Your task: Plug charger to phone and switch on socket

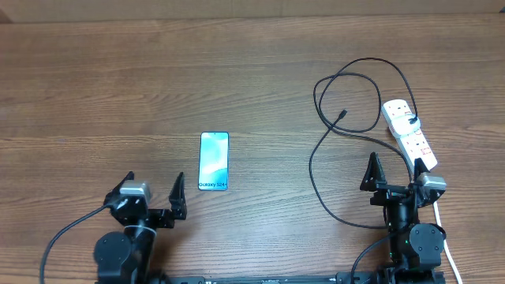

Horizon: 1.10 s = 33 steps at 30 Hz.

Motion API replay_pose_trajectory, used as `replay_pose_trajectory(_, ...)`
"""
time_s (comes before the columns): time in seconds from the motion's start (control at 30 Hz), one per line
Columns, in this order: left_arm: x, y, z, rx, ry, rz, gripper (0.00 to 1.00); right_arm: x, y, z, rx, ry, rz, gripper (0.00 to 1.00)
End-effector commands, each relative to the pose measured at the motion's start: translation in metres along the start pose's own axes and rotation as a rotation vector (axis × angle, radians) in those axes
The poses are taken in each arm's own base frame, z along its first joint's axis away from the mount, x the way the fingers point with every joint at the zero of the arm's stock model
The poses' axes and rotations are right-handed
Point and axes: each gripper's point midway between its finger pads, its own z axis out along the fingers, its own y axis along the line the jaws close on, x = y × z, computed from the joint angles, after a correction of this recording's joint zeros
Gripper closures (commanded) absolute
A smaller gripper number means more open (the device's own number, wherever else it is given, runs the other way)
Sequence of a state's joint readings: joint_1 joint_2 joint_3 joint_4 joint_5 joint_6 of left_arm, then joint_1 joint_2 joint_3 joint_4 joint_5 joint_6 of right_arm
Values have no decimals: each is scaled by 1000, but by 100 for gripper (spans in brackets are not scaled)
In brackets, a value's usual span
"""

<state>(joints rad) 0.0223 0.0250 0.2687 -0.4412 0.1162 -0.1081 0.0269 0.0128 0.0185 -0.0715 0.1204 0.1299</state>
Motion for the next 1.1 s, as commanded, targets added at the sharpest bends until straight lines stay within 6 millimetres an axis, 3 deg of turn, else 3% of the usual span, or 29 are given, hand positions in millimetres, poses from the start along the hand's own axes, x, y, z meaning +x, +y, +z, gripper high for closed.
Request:
replay_pose_trajectory(0.0,-29,-5,-10,7,-6,-42,0,2,-3,0,13,-3,-4,0)
replay_pose_trajectory(0.27,-60,-18,-1,51,148,-95,0,2,-3,0,13,-3,-4,0)
replay_pose_trajectory(0.43,-77,-26,15,72,295,-125,0,2,-3,0,12,-4,-4,0)
replay_pose_trajectory(0.67,-86,-44,44,83,516,-123,0,2,-3,0,13,-3,-4,0)
replay_pose_trajectory(0.87,-66,-62,71,-61,716,-22,0,2,-3,0,12,-4,-4,0)
replay_pose_trajectory(1.07,-30,-96,90,5,881,34,0,2,-3,0,12,-4,-4,0)
